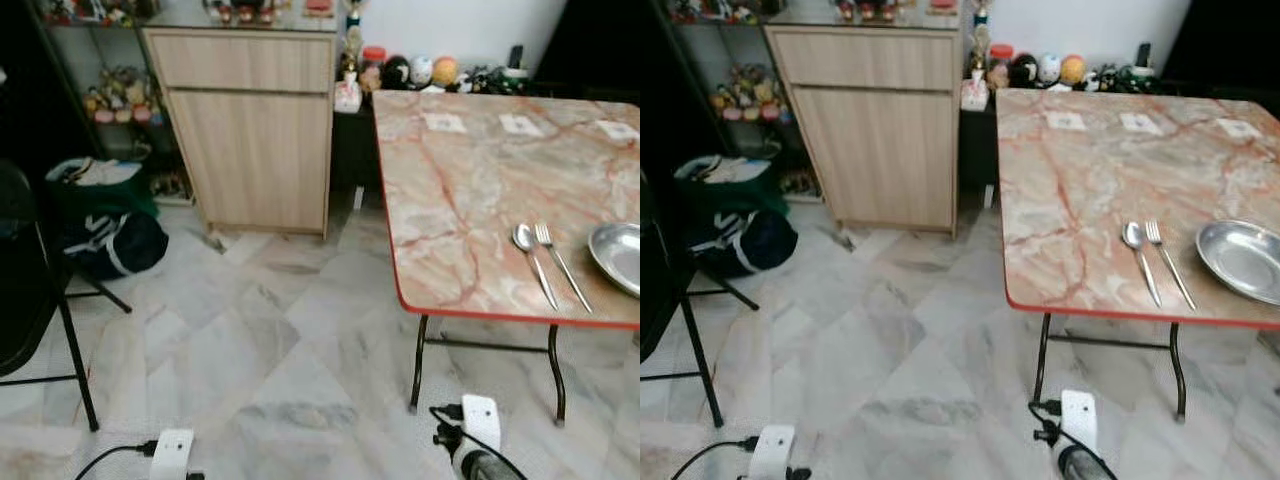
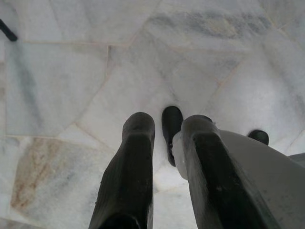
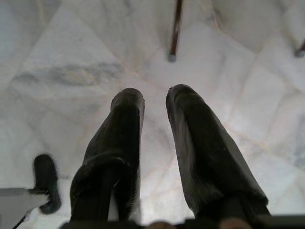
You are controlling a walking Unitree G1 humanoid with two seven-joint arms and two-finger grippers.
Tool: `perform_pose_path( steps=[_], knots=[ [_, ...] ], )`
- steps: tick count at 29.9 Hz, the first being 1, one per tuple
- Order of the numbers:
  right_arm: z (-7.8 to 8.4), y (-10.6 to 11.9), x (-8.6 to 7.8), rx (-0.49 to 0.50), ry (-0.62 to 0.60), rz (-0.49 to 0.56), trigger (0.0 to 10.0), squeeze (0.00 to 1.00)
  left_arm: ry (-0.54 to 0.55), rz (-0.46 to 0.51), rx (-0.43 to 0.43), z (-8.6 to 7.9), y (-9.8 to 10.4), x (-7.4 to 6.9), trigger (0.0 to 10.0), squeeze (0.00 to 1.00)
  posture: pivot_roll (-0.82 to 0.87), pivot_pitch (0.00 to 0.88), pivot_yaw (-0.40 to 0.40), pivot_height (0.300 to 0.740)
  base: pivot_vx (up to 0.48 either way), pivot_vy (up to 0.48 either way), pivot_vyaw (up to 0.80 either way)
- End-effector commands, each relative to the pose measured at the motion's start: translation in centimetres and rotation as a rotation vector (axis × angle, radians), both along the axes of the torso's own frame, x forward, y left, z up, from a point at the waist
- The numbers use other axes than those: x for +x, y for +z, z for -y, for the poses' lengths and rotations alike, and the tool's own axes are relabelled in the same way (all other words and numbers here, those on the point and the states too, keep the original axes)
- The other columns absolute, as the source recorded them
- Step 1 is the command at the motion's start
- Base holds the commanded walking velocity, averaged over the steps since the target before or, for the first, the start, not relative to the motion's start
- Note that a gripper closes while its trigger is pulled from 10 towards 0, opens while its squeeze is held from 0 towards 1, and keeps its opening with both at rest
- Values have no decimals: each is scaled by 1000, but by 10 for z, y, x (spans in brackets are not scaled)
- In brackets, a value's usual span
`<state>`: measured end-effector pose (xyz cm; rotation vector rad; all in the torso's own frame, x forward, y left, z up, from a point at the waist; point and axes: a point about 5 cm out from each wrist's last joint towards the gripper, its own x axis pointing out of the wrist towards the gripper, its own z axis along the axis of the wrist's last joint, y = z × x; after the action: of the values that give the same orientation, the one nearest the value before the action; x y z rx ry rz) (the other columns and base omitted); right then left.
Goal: Setting the table
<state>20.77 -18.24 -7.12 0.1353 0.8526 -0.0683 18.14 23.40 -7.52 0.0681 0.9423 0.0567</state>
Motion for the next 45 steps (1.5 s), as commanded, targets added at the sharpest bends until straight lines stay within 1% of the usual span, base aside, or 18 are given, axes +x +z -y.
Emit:
perform_pose_path(
  steps=[1,11,16,36,45],
  knots=[
    [-3,-6,-10,22,-5,-40,10000,0,-13,-12,3,1,0,0,10000,0,152,18,-85,740,0,0,0],
    [-3,-5,-9,44,-11,-38,10000,0,-9,20,-8,1,1,3,10000,0,152,18,-85,740,0,0,0],
    [-3,-6,-9,47,-10,-38,10000,0,-39,20,14,1,2,4,10000,0,154,18,-83,740,0,0,0],
    [-4,-6,-9,54,-11,-38,10000,0,-43,18,11,3,2,5,10000,0,155,18,-82,740,0,-314,0],
    [-4,-6,-9,54,-7,-39,10000,0,-53,18,8,4,2,6,10000,0,149,0,-77,740,0,-305,0]
  ],
)
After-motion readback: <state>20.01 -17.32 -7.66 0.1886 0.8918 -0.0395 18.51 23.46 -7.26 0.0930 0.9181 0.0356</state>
